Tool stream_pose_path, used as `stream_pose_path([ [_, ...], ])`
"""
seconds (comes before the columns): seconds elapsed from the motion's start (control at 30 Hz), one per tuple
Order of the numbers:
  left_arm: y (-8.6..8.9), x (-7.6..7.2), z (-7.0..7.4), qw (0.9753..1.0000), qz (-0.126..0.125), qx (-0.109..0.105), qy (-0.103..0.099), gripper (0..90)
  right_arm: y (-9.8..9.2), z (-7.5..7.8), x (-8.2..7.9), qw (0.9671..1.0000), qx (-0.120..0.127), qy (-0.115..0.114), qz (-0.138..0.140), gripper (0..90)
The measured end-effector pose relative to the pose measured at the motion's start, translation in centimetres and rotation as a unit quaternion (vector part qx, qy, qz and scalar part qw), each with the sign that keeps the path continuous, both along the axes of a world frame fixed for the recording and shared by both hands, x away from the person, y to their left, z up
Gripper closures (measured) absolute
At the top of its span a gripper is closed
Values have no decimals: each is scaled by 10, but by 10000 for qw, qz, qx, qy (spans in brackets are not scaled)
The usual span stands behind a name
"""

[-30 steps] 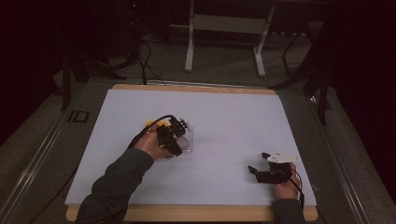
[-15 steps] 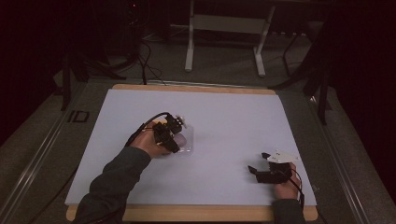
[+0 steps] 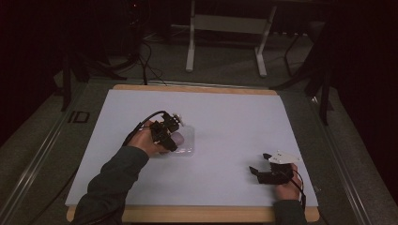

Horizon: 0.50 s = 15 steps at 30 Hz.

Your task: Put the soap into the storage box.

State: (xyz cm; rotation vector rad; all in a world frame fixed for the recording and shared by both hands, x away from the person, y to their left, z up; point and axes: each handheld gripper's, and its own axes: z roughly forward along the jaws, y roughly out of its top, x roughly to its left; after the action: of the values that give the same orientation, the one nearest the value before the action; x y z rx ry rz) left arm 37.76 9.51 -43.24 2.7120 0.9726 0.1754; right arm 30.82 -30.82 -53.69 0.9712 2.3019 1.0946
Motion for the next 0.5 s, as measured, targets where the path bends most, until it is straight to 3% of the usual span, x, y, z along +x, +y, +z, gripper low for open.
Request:
stream_pose_path([
  [0.5,9,3,4,9999,147,-50,-38,500,0,0,0,10000,2,0,-2,182],
])
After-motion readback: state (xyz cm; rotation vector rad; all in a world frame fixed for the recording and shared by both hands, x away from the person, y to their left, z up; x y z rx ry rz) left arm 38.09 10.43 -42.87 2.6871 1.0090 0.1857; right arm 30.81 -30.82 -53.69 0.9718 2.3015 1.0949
